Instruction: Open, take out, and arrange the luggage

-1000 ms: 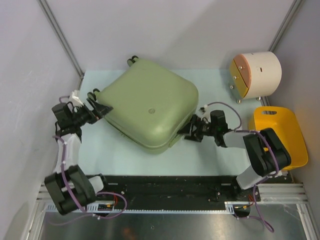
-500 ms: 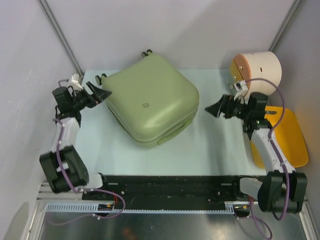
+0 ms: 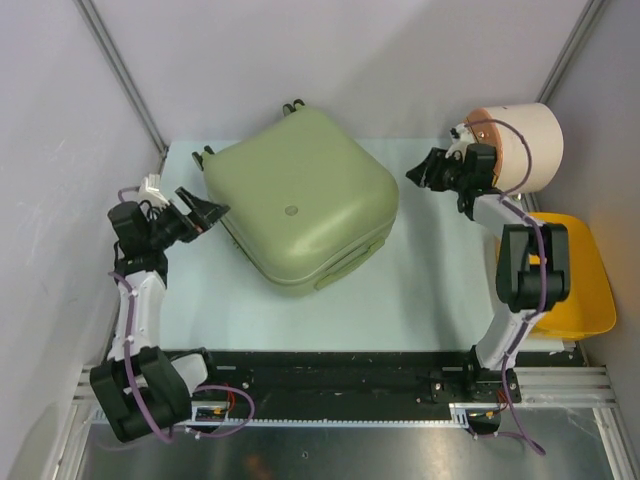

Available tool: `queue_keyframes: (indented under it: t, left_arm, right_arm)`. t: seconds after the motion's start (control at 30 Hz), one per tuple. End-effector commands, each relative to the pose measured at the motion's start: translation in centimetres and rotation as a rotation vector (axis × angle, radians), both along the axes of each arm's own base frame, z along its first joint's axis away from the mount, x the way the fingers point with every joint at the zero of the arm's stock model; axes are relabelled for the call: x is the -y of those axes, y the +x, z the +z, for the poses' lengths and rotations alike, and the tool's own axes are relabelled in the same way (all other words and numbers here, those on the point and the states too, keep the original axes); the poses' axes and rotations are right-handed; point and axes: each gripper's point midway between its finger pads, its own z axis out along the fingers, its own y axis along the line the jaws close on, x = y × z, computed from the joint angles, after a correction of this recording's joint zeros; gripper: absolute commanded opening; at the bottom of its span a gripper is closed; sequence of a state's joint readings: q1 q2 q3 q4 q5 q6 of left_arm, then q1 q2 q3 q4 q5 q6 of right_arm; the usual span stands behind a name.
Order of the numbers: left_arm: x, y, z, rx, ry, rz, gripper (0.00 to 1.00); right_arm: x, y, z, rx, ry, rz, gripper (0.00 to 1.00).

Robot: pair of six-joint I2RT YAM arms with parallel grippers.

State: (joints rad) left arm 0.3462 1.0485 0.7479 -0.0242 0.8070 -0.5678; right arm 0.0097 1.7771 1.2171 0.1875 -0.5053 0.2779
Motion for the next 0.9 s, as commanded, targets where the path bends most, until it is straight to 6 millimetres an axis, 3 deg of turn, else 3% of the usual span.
queue_keyframes:
  t: [0.0, 0.03, 0.07, 0.2, 0.23, 0.3, 0.33, 0.37, 0.43, 0.47, 0.53, 0.57, 0.6, 0.63, 0.67, 0.7, 0.73, 0.77, 0.8, 0.87]
  left_arm:
    - [0.1, 0.8, -0.4, -0.024, -0.03, -0.023, 1.0]
    - [0.2, 1.0, -0.3, -0.028, -0.048, -0.031, 1.0]
    - [0.1, 1.7, 0.6, 0.025, -0.043, -0.043, 1.0]
    - [0.6, 3.9, 1.2, 0.028, -0.075, -0.099, 1.0]
    - [0.6, 4.6, 0.5, 0.008, -0.084, -0.109, 1.0]
    - [1.3, 5.7, 1.4, 0.031, -0.073, -0.149, 1.0]
    - [1.6, 6.4, 0.5, 0.006, -0.084, -0.171, 1.0]
    - [1.8, 7.2, 1.4, 0.03, -0.072, -0.189, 1.0]
    - [3.0, 8.2, 1.2, 0.037, -0.057, -0.242, 0.99]
    - [4.2, 9.4, 1.1, 0.036, -0.051, -0.281, 0.99]
    - [5.4, 10.4, 0.9, 0.036, -0.025, -0.327, 0.97]
    - [5.7, 12.3, 1.0, 0.044, -0.008, -0.341, 0.97]
    - [7.2, 12.9, 1.1, 0.05, 0.01, -0.383, 0.97]
    - [7.9, 13.7, 0.8, 0.059, 0.029, -0.41, 0.97]
    - [8.5, 14.8, 2.1, 0.1, 0.048, -0.427, 0.97]
    - [9.8, 15.7, 0.4, 0.097, 0.069, -0.47, 0.97]
    - [10.4, 16.0, -0.2, 0.1, 0.095, -0.489, 0.97]
    - [10.9, 17.0, 0.4, 0.14, 0.146, -0.482, 0.98]
    - [10.5, 17.6, -0.8, 0.127, 0.183, -0.475, 1.0]
    - [9.0, 19.1, 1.1, 0.172, 0.222, -0.418, 1.0]
  right_arm:
    - [-4.6, 1.3, 0.2, 0.063, 0.129, 0.161, 0.52]
    - [-5.5, 1.1, -1.3, 0.033, 0.149, 0.192, 0.51]
    - [-6.8, 0.6, -1.5, 0.024, 0.181, 0.248, 0.5]
    - [-11.5, -2.6, -3.4, -0.046, 0.207, 0.42, 0.43]
    - [-12.1, -3.3, -3.5, -0.058, 0.213, 0.446, 0.43]
    - [-12.8, -5.3, -3.7, -0.075, 0.218, 0.492, 0.42]
    - [-13.3, -6.2, -3.7, -0.081, 0.214, 0.516, 0.42]
    - [-13.6, -7.4, -2.8, -0.075, 0.21, 0.537, 0.42]
    - [-14.3, -10.4, -4.1, -0.107, 0.192, 0.582, 0.41]
    - [-14.3, -11.9, -3.2, -0.104, 0.183, 0.597, 0.42]
    - [-14.3, -15.0, -4.4, -0.133, 0.153, 0.628, 0.42]
    - [-14.4, -16.7, -5.0, -0.173, 0.144, 0.641, 0.42]
    - [-14.5, -18.0, -3.7, -0.144, 0.132, 0.657, 0.42]
    - [-14.1, -19.9, -5.3, -0.172, 0.105, 0.661, 0.42]
    - [-14.7, -21.8, -5.8, -0.196, 0.08, 0.686, 0.42]
    - [-14.9, -23.1, -4.5, -0.142, 0.057, 0.7, 0.42]
    - [-14.9, -24.6, -5.6, -0.155, 0.028, 0.691, 0.42]
    - [-16.5, -26.7, -5.2, -0.127, 0.012, 0.742, 0.42]
    - [-17.1, -27.7, -4.8, -0.098, -0.006, 0.752, 0.42]
    - [-18.1, -28.6, -3.5, -0.012, -0.047, 0.736, 0.43]
